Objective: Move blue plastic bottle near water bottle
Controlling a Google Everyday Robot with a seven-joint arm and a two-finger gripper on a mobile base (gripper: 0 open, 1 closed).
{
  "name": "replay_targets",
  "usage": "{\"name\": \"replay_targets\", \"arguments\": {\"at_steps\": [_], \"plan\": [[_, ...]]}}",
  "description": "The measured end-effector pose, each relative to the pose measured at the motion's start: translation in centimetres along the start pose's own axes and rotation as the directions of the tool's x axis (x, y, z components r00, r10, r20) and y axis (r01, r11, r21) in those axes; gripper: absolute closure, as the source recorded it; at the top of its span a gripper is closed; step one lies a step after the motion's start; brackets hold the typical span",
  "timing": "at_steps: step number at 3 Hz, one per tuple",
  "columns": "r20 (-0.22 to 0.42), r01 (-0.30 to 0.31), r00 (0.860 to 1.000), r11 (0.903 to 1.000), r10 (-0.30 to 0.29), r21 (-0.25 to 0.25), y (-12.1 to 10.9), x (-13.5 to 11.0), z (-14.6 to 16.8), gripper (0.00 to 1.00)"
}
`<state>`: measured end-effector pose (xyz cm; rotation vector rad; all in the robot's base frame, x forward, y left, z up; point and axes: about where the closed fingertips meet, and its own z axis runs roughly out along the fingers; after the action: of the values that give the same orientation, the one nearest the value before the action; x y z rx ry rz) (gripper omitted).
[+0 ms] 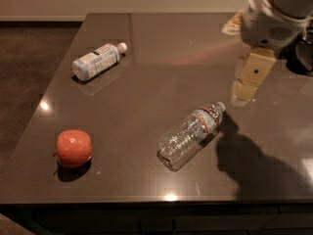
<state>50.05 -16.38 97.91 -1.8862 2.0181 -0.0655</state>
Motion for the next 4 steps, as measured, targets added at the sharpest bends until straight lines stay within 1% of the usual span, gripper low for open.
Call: {"name": "replay_targets", "arguments": {"at_steps": [1,2,3,4], "plan": [[0.034,0.118,0.993,0.9929,-0.117,-0.016,-2.8,-3.5,2.3,0.00],[0.055,0.235,0.971,0.9717,-0.233,-0.026,-5.2,-7.0,4.7,0.00],[0.064,0.360,0.931,0.9329,-0.359,-0.006,-7.3,-11.0,7.2,0.00],[0.062,0.449,0.891,0.8929,-0.450,0.028,-8.4,-13.9,8.6,0.00]]}}
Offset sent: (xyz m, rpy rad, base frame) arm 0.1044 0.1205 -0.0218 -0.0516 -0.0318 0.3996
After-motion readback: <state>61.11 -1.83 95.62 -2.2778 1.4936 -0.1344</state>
